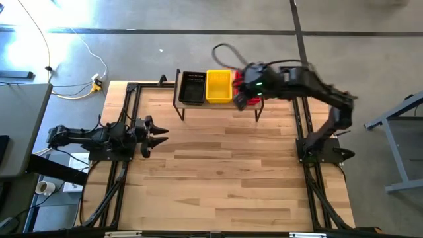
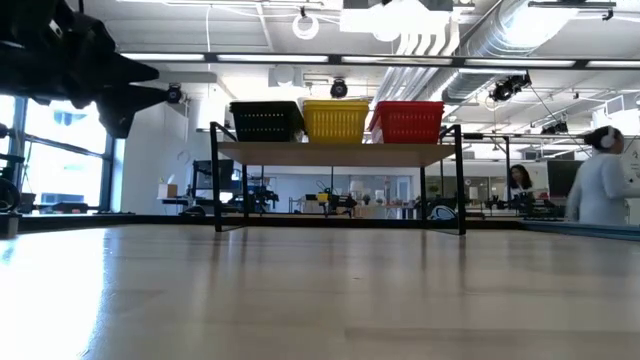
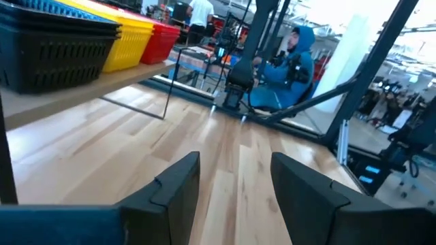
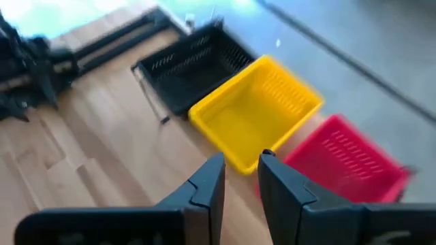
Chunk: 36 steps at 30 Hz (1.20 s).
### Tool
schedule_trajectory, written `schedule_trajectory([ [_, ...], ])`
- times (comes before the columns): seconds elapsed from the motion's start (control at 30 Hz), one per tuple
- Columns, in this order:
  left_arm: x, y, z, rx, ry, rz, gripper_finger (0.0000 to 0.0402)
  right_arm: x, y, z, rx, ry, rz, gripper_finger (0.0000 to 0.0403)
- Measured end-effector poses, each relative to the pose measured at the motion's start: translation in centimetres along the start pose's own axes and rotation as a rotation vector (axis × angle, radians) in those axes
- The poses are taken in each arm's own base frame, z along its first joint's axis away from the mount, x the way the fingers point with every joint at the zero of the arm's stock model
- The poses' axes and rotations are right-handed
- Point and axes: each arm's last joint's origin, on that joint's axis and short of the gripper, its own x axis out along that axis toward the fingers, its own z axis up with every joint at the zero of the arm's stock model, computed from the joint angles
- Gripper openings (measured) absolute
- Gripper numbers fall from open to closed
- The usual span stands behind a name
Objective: Stack baskets on shelf by color
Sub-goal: Return to Home Position
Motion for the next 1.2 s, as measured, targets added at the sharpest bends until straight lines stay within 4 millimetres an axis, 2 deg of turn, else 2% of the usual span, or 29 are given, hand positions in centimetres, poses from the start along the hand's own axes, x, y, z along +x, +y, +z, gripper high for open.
schedule_trajectory([
  [0.17,0.1,0.1,0.0,0.050,0.005,0.015,0.0170,-5.2,-2.9,-0.3,-0.013,-0.116,-0.026,0.0075],
  [0.33,0.1,0.1,0.0,0.053,0.002,0.023,0.0170,-10.0,-6.0,-1.6,0.020,-0.200,-0.071,0.0075],
  [0.6,0.1,0.1,0.0,0.087,-0.001,0.038,0.0170,-13.5,-7.9,-4.7,0.024,-0.169,-0.154,0.0075],
  [0.8,0.1,0.1,0.0,0.087,-0.001,0.038,0.0170,-13.5,-7.4,-6.1,-0.051,-0.187,-0.144,0.0075],
  [0.97,0.1,0.1,0.0,0.087,-0.002,0.038,0.0170,-11.7,-7.8,-9.6,-0.045,-0.167,-0.138,0.0075],
  [1.2,0.1,0.1,0.0,0.087,-0.002,0.038,0.0170,-8.9,-8.4,-14.6,0.034,-0.288,0.100,0.0075],
])
